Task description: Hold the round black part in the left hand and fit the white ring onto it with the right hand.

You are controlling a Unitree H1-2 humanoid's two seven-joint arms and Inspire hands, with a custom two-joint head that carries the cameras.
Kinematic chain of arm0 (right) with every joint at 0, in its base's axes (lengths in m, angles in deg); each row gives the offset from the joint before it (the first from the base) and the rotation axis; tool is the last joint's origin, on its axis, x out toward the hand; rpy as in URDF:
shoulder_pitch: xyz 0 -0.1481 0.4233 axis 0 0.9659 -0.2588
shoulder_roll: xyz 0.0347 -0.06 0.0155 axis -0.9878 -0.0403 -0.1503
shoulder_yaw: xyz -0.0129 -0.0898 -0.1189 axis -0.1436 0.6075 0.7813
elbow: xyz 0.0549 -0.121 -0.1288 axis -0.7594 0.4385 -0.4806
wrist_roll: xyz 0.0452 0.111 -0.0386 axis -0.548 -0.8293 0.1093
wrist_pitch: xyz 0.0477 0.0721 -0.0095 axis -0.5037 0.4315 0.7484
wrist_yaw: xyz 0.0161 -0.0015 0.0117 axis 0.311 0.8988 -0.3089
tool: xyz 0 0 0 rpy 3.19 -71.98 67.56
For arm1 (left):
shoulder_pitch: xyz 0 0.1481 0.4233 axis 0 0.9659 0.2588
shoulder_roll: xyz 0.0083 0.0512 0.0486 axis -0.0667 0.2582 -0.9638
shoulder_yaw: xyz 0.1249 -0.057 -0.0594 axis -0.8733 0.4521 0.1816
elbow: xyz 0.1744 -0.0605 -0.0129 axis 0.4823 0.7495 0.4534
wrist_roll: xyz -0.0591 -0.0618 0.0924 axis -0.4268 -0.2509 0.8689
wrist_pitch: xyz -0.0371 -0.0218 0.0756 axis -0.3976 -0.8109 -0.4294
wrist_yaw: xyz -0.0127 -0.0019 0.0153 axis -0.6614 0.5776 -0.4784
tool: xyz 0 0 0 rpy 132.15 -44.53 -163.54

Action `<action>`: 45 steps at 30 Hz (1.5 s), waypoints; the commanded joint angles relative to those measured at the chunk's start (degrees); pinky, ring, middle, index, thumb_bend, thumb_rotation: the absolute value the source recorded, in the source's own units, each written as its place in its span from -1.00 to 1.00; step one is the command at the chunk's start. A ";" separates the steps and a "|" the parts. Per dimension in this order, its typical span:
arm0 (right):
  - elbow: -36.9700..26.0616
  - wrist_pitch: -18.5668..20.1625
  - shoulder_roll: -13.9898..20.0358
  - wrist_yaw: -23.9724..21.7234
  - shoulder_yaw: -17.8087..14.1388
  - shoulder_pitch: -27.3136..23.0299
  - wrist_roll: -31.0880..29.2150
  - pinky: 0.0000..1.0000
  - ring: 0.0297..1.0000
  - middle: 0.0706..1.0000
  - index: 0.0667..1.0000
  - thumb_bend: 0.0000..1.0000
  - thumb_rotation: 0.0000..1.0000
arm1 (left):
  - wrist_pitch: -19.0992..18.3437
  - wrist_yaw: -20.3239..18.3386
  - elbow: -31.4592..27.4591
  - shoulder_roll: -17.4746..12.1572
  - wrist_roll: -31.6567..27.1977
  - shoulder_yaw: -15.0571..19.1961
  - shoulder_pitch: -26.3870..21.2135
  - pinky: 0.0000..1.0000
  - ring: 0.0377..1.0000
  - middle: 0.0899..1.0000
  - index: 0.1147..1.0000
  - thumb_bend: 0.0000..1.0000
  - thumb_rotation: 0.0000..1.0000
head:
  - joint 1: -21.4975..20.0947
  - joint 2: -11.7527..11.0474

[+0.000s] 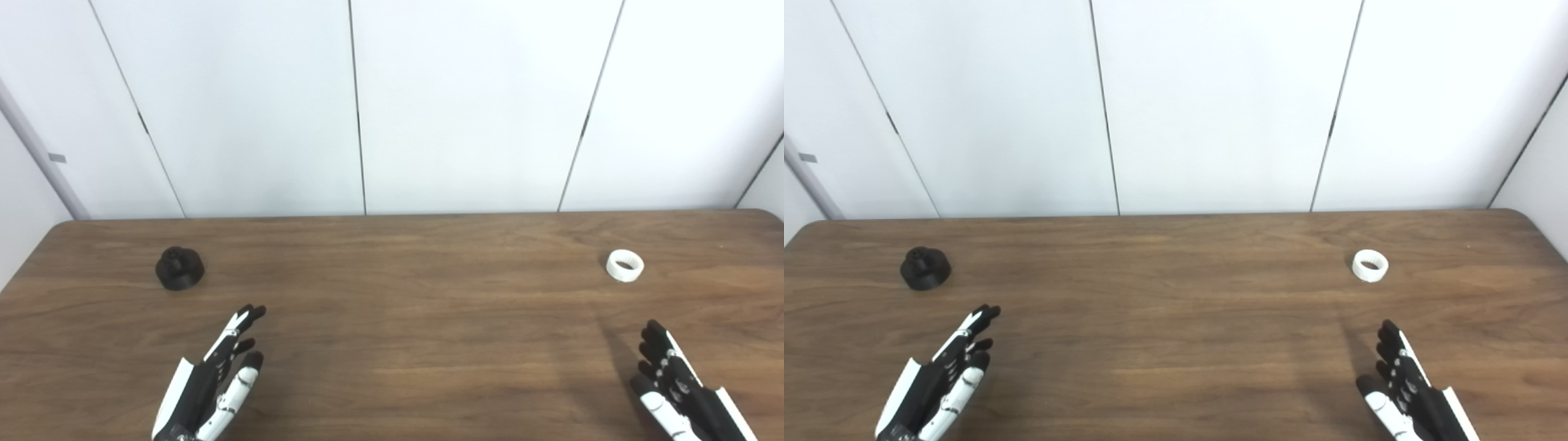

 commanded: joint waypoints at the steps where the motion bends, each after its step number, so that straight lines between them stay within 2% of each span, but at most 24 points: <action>1: -2.75 -1.34 0.46 0.31 -0.12 -0.22 -0.28 1.00 1.00 1.00 1.00 -0.24 0.08 | 1.31 0.76 -1.08 -0.60 -0.56 0.26 -0.12 0.84 0.97 1.00 0.85 -0.35 0.55 | -0.11 0.16; 11: -2.37 -1.99 0.71 0.10 -0.07 -0.28 -0.16 0.99 1.00 1.00 1.00 -0.23 0.05 | 1.51 1.19 -1.37 -0.66 0.68 0.24 -0.15 0.78 0.96 0.98 0.83 -0.37 0.59 | 0.03 0.52; 15: -1.96 -2.16 0.63 0.18 -0.16 -0.44 -0.29 1.00 1.00 1.00 0.99 -0.25 0.03 | 1.51 1.49 -1.31 -0.58 1.23 0.11 -0.31 0.76 0.95 0.98 0.82 -0.39 0.53 | 1.35 0.29; 16: -1.89 -2.16 0.67 0.19 -0.19 -0.45 -0.25 1.00 1.00 1.00 0.98 -0.27 0.02 | 1.67 1.75 -1.28 -0.47 1.64 0.11 -0.40 0.77 0.96 0.99 0.82 -0.34 0.44 | 1.88 0.20; 17: -1.85 -2.19 0.76 0.22 -0.21 -0.47 -0.04 1.00 1.00 1.00 0.99 -0.29 0.01 | 1.69 2.19 -1.37 -0.30 2.35 0.17 -0.47 0.77 0.96 0.99 0.81 -0.30 0.25 | 2.14 0.17; 18: -1.85 -2.21 0.81 0.26 -0.26 -0.46 0.04 1.00 1.00 1.00 0.99 -0.29 0.05 | 1.86 2.88 -1.52 0.00 3.27 0.30 -0.55 0.76 0.96 0.99 0.77 -0.20 -0.02 | 2.62 0.17; 19: -1.83 -2.24 0.85 0.28 -0.33 -0.46 0.01 1.00 1.00 1.00 1.00 -0.30 0.07 | 2.40 3.73 -1.61 0.17 4.95 0.39 -0.67 0.75 0.95 0.98 0.69 -0.03 -0.42 | 2.99 0.09; 21: -1.95 -1.84 0.84 0.25 -0.50 -0.47 -0.52 1.00 1.00 1.00 1.00 -0.35 0.08 | 3.29 6.16 -2.27 0.09 10.01 1.17 -1.28 0.71 0.90 0.94 0.55 0.21 -0.73 | 3.63 0.01; 22: -1.94 -1.60 0.88 0.26 -0.58 -0.52 -0.68 1.00 1.00 1.00 1.00 -0.36 0.08 | 3.16 7.29 -2.75 -0.01 12.30 1.67 -1.72 0.77 0.91 0.92 0.46 0.37 -0.85 | 4.15 -0.08; 23: -1.95 -1.49 0.99 0.15 -0.59 -0.55 -0.81 1.00 1.00 1.00 1.00 -0.37 0.08 | 2.88 8.23 -3.26 -0.34 14.18 2.43 -2.28 0.79 0.92 0.91 0.42 0.43 -0.88 | 4.44 -0.10; 28: -0.56 -2.46 1.87 -0.48 -0.86 -0.78 -1.39 1.00 1.00 1.00 1.00 -0.45 0.12 | 1.64 12.02 -4.13 -3.71 23.41 6.67 -5.41 0.93 1.00 0.93 0.43 0.61 -0.72 | 7.54 -0.91; 33: 0.98 -4.02 2.87 -1.51 -1.26 -1.12 -3.15 1.00 1.00 1.00 1.00 -0.48 0.25 | -2.75 15.43 -4.62 -7.24 33.79 11.04 -8.48 1.00 1.00 0.94 0.43 0.83 -0.56 | 11.25 -1.41; 36: 2.05 -5.09 3.39 -2.12 -1.69 -1.35 -4.27 1.00 1.00 1.00 1.00 -0.53 0.26 | -6.16 14.86 -4.28 -9.38 37.37 12.65 -10.23 1.00 1.00 0.96 0.42 0.98 -0.46 | 13.46 -1.80; 38: 2.70 -5.25 3.58 -1.90 -2.09 -1.48 -4.10 1.00 1.00 1.00 1.00 -0.46 0.34 | -8.20 14.08 -3.92 -10.80 38.83 13.24 -11.40 1.00 1.00 0.96 0.39 1.00 -0.45 | 14.79 -2.02; 41: 3.28 -4.95 3.78 -0.89 -2.80 -1.62 -2.29 0.99 1.00 1.00 1.00 -0.19 0.39 | -11.76 13.46 -2.83 -12.74 40.30 14.08 -13.63 1.00 1.00 0.97 0.34 1.00 -0.46 | 17.07 -2.32; 45: 4.01 -4.90 4.21 -1.56 -3.60 -1.79 -3.41 0.96 1.00 1.00 0.98 -0.13 0.41 | -16.04 11.75 -0.75 -15.16 40.50 14.05 -16.32 1.00 1.00 0.98 0.33 1.00 -0.41 | 20.24 -2.59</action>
